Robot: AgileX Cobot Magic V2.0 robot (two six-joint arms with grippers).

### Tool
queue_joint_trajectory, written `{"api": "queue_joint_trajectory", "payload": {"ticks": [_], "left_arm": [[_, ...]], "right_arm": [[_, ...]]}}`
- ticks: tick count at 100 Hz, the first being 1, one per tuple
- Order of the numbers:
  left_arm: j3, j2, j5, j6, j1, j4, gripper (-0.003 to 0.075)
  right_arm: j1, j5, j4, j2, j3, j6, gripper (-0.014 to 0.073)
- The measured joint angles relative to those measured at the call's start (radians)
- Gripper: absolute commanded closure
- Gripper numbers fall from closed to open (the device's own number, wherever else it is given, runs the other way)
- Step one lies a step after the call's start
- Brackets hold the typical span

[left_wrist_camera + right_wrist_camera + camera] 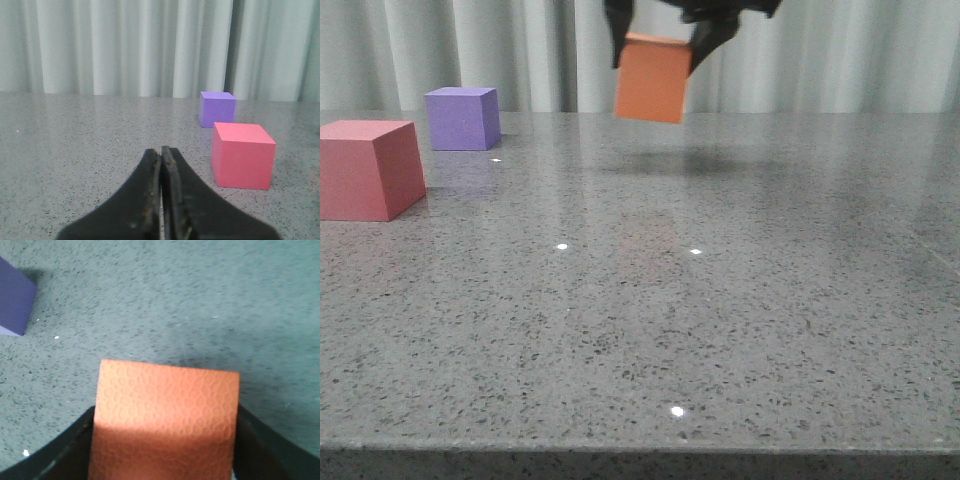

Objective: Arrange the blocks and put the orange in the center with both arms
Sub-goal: 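Lift the orange cube with the right gripper and set it down mid-table, then open the right gripper and raise it away from the orange cube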

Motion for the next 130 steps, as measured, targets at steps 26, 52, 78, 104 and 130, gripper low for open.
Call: {"api": "queue_joint_trajectory", "payload": {"ticks": [26,52,78,104,130], "left_arm": [[0.0,0.0,0.0,0.0,0.0,0.0,0.0741],[0.0,0.0,0.0,0.0,0.0,0.0,0.0741],[0.0,0.0,0.0,0.0,0.0,0.0,0.0741],[0.0,0.0,0.0,0.0,0.0,0.0,0.0741],[0.0,0.0,0.0,0.0,0.0,0.0,0.0741]], "right_arm": [[0.049,0.104,-0.005,0.174,-0.213,0.026,0.0236],[0.051,0.126,-0.002,0.218,-0.245,0.04,0.0029],[0.053,0.126,0.001,0.219,-0.247,0.04,-0.0052],[0.049,0.151,0.006,0.162,-0.247,-0.06,-0.0052],[-0.029,0.229,0.025,0.03,-0.249,-0.245,-0.0052]]}}
